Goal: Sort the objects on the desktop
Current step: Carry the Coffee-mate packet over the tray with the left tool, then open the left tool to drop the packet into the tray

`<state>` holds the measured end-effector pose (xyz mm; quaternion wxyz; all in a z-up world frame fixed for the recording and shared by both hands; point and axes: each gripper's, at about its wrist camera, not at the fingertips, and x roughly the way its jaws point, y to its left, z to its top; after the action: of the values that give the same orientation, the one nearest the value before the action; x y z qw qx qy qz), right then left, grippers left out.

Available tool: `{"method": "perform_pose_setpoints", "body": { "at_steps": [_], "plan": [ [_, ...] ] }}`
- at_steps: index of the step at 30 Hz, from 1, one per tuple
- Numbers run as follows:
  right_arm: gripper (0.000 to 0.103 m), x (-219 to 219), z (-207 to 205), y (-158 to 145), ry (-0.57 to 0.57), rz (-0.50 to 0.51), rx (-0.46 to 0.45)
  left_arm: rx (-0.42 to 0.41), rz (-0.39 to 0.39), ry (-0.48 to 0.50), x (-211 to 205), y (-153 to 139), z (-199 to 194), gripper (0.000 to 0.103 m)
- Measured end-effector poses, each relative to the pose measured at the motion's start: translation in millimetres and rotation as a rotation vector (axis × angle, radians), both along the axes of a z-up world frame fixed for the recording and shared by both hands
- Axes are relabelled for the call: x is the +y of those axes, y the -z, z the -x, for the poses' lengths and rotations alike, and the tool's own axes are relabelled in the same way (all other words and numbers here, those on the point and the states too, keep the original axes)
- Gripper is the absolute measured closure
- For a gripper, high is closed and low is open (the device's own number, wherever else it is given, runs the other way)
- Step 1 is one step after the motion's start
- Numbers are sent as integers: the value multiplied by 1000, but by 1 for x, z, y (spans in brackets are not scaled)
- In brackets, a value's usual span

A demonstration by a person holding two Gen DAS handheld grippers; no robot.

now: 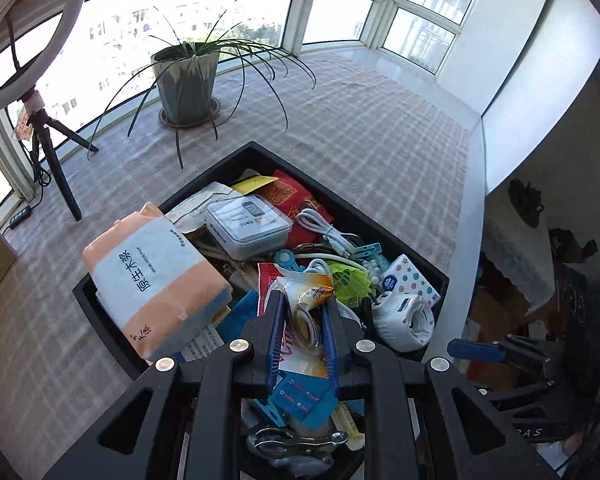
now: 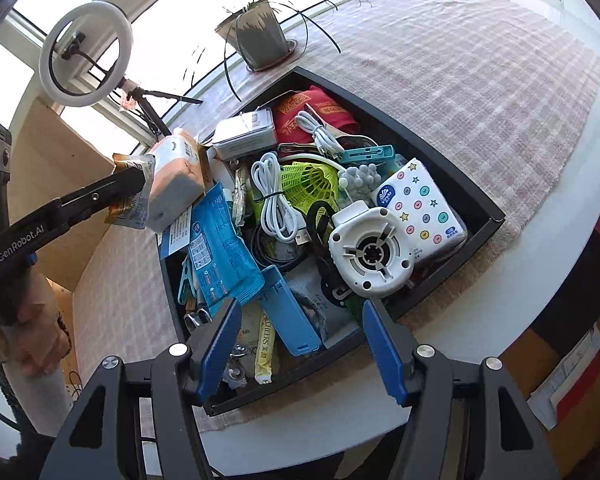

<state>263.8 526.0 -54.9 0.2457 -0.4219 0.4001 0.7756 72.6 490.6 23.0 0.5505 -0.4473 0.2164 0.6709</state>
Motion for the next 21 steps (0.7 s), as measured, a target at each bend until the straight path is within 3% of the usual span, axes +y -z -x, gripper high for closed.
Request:
{"method": "perform_pose_setpoints", "body": {
  "at_steps": [4, 6, 8, 15, 21],
  "plan": [
    [44, 9, -11, 1, 9, 8, 4, -25, -5, 6, 20, 9, -3, 79],
    [44, 11, -13, 2, 14, 10, 5, -41, 6, -10, 22, 12, -1, 51],
    [44, 13, -15, 4, 16, 16, 8, -43, -15, -24, 17, 10, 0, 45],
    [44, 9, -7, 8, -8, 28, 5, -40, 17, -65, -17, 14, 16, 45],
    [44, -9, 14, 4, -69, 5, -13, 43, 45, -163, -76, 17, 32, 45]
  ]
}}
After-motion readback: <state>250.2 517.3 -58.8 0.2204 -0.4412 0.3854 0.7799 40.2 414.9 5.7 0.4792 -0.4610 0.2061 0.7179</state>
